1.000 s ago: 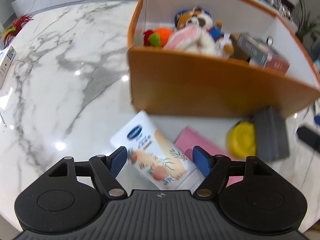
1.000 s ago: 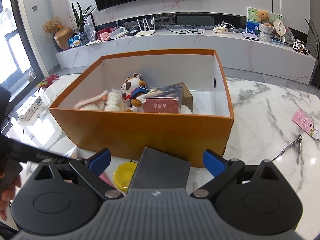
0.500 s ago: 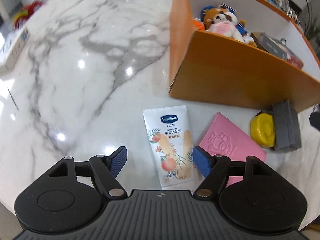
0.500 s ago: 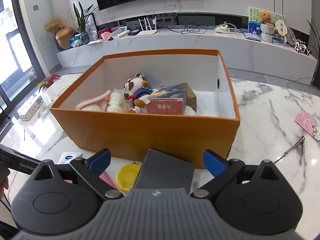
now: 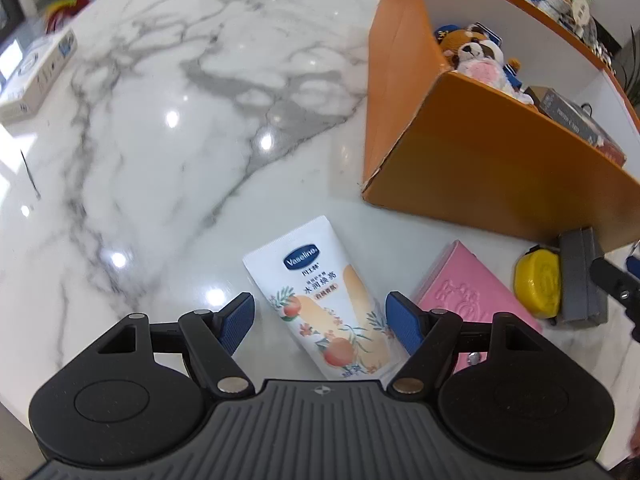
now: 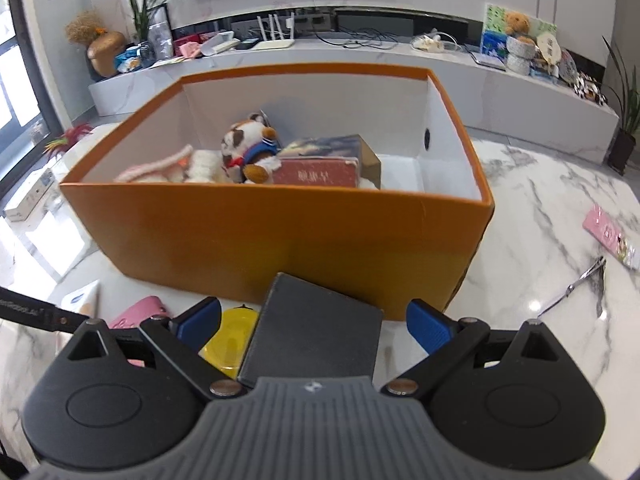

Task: Organize objects
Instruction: 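Close the left tool on the white Vaseline tube while the right tool grasps the black box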

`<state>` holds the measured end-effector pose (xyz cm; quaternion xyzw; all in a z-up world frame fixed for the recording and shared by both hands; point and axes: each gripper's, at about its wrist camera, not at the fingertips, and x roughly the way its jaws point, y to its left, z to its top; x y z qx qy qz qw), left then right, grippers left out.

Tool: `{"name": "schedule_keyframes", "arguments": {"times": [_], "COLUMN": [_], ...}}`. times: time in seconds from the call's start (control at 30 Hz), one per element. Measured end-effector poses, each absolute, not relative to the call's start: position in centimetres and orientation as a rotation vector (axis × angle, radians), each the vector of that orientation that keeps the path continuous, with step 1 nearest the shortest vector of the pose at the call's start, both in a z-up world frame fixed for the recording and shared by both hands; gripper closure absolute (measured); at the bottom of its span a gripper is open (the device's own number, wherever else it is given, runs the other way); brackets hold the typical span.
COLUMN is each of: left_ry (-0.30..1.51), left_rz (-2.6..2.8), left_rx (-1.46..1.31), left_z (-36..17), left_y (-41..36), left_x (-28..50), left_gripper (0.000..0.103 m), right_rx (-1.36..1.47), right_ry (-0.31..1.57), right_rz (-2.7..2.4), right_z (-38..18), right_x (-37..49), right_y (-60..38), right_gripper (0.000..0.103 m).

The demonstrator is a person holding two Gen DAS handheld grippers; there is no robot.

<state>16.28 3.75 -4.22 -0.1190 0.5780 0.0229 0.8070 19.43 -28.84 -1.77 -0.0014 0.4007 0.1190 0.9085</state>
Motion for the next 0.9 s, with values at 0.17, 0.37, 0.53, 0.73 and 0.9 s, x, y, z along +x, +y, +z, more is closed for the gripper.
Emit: {"name": "schedule_keyframes", "arguments": {"times": [0.17, 0.37, 0.53, 0.73, 0.9], "left_ry": [1.231, 1.194, 1.194, 1.180, 1.178], "left_rz": [0.030, 0.059, 0.044, 0.069, 0.054], "left_rx": [-0.355, -0.396, -0.311, -0.356, -0.320], "left_z": [-4.3, -4.3, -4.3, -4.4, -4.3], "left_y": [3.7, 3.5, 2.7, 2.6, 1.9], "left_x": [15.9, 15.7, 15.7, 15.1, 14.9], "left_gripper": [0.019, 0.019, 0.019, 0.019, 0.021], "right_rx": [0.025, 0.011, 0.007, 0.028, 0.048], "right_ry": [0.862, 0.875, 0.872, 0.882, 0.893], "right_rz": [0.238, 0.236, 0.223, 0.221, 0.237], "right_z": [-2.8, -3.3, -3.4, -3.7, -3.8], "right_x": [20.2, 20.4, 20.6, 20.9, 21.0], "right_y": [-29.0, -28.7, -28.8, -29.1, -29.3], "right_gripper": [0.005, 0.005, 0.005, 0.009, 0.015]}}
